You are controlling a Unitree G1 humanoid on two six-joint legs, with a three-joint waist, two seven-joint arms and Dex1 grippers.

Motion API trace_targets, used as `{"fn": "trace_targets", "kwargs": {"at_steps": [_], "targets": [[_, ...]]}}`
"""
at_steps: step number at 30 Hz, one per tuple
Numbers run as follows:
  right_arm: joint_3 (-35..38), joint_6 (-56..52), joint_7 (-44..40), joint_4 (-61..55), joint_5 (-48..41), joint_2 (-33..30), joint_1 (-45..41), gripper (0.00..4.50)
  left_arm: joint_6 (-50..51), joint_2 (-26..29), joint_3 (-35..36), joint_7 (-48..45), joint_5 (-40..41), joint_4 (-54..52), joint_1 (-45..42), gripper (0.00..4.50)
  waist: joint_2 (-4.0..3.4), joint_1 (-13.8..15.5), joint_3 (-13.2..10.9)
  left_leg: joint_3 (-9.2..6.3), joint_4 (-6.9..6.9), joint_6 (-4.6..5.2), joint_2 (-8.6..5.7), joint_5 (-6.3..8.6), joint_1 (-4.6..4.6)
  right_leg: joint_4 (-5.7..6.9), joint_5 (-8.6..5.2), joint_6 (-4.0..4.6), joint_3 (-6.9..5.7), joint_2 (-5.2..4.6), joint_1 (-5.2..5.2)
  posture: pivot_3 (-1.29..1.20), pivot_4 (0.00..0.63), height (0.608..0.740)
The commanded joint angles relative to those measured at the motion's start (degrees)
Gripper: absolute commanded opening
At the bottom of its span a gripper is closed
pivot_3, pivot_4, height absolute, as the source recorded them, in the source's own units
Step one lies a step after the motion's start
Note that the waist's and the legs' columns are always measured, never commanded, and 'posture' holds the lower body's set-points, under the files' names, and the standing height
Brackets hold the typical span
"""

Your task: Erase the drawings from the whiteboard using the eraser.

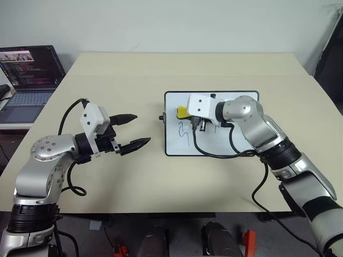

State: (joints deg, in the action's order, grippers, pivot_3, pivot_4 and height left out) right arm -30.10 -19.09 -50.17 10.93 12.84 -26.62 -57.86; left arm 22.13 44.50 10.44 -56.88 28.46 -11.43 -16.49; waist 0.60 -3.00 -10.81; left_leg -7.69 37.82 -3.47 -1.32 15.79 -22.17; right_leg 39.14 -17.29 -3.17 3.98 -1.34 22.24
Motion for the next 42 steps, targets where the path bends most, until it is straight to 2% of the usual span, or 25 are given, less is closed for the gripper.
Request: {"fn": "trace_targets", "kwargs": {"at_steps": [1,5,12,16,25,31,35,38,41,42], "targets": [[-0.9,0.0,-0.5,2.5,3.5,0.6,-2.2,0.86,-0.2,0.3,0.6,0.3,0.3,-1.4,0.1,4.5,0.01,0.0,0.0,-0.01,0.01,0.0,0.0,0.0,0.02,0.02,0.01,0.01,-0.01,0.0,-0.01,0.0,0.15,0.74],[-4.8,-6.0,-1.2,5.1,9.0,3.2,-3.6,0.86,0.2,-0.2,0.9,1.2,0.5,-1.4,0.1,4.5,0.07,-0.3,0.0,0.02,0.04,-0.01,0.0,-0.01,0.15,0.24,0.02,0.03,0.04,0.01,-0.03,0.0,0.15,0.74],[-7.0,-9.7,-2.8,9.0,11.5,7.3,-2.2,0.86,0.0,-0.3,0.7,1.7,0.4,-1.4,0.4,4.5,0.19,-0.5,0.1,0.02,0.04,-0.15,0.03,-0.12,0.67,0.73,0.09,0.18,0.07,0.08,-0.25,0.0,0.15,0.74],[-8.4,-10.0,-4.6,7.5,12.8,6.9,0.9,0.86,0.1,-0.5,1.0,1.9,0.6,-1.3,0.4,4.5,0.23,-0.5,0.2,0.03,-0.03,-0.14,0.04,-0.13,1.5,0.61,-0.03,0.29,-0.03,0.2,-0.93,0.0,0.15,0.74],[-11.6,-11.7,-9.2,1.9,14.7,4.1,10.5,0.86,-0.1,-0.4,0.7,1.5,0.4,-0.7,0.1,4.5,0.53,-0.3,0.7,-0.06,0.0,-0.03,0.09,-0.28,1.73,0.54,-0.09,-0.01,-0.01,0.19,-1.16,0.0,0.15,0.74],[-11.5,-12.1,-9.4,1.5,15.6,3.7,13.0,0.85,-0.3,-0.4,0.2,1.1,0.1,0.0,-0.5,4.5,0.61,-0.2,0.7,-0.09,-0.03,0.01,0.12,-0.47,1.82,0.4,-0.04,0.25,0.08,0.15,-1.23,0.0,0.15,0.74],[-10.2,-12.5,-9.9,-0.4,14.9,3.4,13.8,0.85,-0.2,-0.5,0.0,1.3,0.0,-0.2,-0.5,4.5,0.63,0.0,0.8,-0.14,-0.03,0.02,0.12,-0.52,1.81,0.25,0.0,0.26,0.07,0.08,-1.3,0.0,0.15,0.74],[-4.6,-15.3,-12.7,-11.0,10.2,3.1,13.9,0.85,-0.1,-0.3,0.5,1.2,0.1,-1.1,1.6,4.5,0.51,0.2,0.7,-0.19,-0.05,0.02,0.12,-0.52,1.68,0.01,0.03,0.22,0.01,0.06,-1.3,0.0,0.15,0.74],[1.1,-19.3,-15.2,-20.5,5.2,2.9,13.1,0.85,-0.2,0.3,0.9,0.8,0.3,-1.1,1.9,4.5,0.44,0.2,0.4,-0.08,-0.17,0.0,0.06,-0.53,1.14,-0.18,0.37,-0.21,0.05,0.07,-0.81,0.0,0.15,0.74],[3.6,-21.0,-16.2,-24.0,2.9,2.7,12.3,0.85,-0.3,0.5,1.0,0.6,0.4,-0.8,1.4,4.5,0.41,0.2,0.4,-0.08,-0.23,0.0,0.06,-0.53,0.93,-0.18,0.44,-0.09,0.05,0.06,-0.77,0.0,0.15,0.74]]}}
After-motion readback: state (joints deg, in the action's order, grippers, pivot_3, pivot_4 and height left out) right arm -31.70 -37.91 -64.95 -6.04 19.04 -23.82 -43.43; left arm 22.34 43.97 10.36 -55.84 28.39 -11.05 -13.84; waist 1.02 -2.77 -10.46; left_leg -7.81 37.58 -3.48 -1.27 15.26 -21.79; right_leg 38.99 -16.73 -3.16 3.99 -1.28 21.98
